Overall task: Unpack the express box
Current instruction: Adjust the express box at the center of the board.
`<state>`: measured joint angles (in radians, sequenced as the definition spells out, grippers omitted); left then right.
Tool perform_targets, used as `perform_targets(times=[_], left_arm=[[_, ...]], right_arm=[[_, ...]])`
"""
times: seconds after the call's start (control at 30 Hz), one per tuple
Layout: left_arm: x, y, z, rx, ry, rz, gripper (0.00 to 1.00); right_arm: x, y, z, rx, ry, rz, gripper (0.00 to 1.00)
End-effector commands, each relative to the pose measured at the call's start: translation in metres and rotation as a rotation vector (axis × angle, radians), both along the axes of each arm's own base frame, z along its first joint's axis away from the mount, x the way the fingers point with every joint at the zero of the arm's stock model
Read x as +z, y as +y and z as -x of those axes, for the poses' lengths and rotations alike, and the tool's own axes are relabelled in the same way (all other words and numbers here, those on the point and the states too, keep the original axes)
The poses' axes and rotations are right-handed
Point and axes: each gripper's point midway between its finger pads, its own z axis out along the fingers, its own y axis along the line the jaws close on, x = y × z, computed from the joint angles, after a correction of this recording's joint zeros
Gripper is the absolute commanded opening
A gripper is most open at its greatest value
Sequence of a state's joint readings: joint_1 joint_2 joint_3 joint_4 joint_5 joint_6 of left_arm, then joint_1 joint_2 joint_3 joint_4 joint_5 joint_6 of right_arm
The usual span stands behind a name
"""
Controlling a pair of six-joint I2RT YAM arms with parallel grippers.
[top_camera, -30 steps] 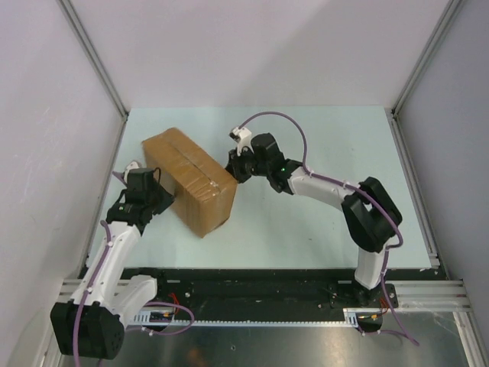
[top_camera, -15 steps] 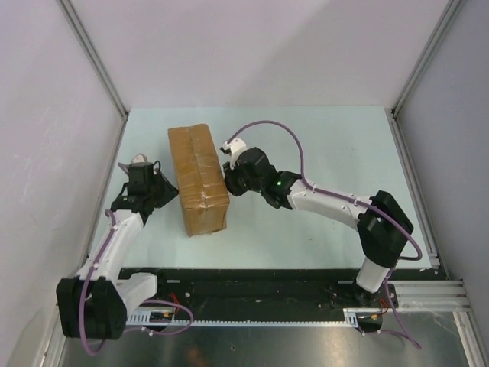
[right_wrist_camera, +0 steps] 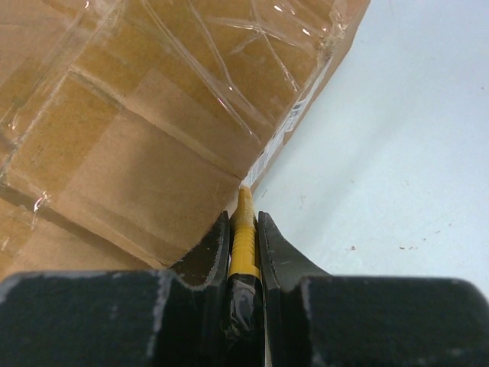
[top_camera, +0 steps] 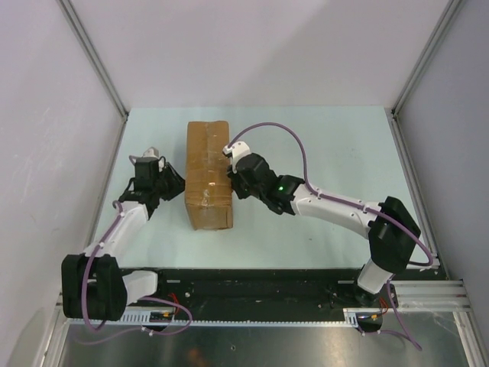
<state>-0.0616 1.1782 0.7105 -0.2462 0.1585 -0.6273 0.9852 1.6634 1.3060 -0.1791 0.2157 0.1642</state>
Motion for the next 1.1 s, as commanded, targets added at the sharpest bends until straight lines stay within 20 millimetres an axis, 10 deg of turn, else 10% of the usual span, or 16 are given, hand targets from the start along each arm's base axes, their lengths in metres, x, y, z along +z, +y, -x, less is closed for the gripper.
perform_targets(times=[0.0, 0.23, 0.67, 0.87, 1.07], left_arm=[[0.016, -0.046, 0.023, -0.186, -0.02, 0.095, 0.42], [0.074, -0.001, 0.008, -0.073, -0.179, -0.15, 0.73], [0.165, 0.012, 0.013, -0.003, -0.393, -0.155, 0.8], [0.125, -0.03, 0.005, -0.253, -0.299, -0.071, 0.84], [0.095, -0.022, -0.001, -0.246, -0.225, -0.129, 0.82]], right_arm=[[0.023, 0.026, 0.007, 0.037, -0.048, -0.093, 0.0], [0.019, 0.022, -0.001, 0.035, -0.065, -0.067, 0.0], [0.02, 0.018, -0.012, 0.002, -0.055, -0.093, 0.0], [0.015, 0.02, -0.011, 0.007, -0.041, -0.095, 0.0], [0.022, 0.016, -0.012, 0.001, -0.047, -0.102, 0.0]])
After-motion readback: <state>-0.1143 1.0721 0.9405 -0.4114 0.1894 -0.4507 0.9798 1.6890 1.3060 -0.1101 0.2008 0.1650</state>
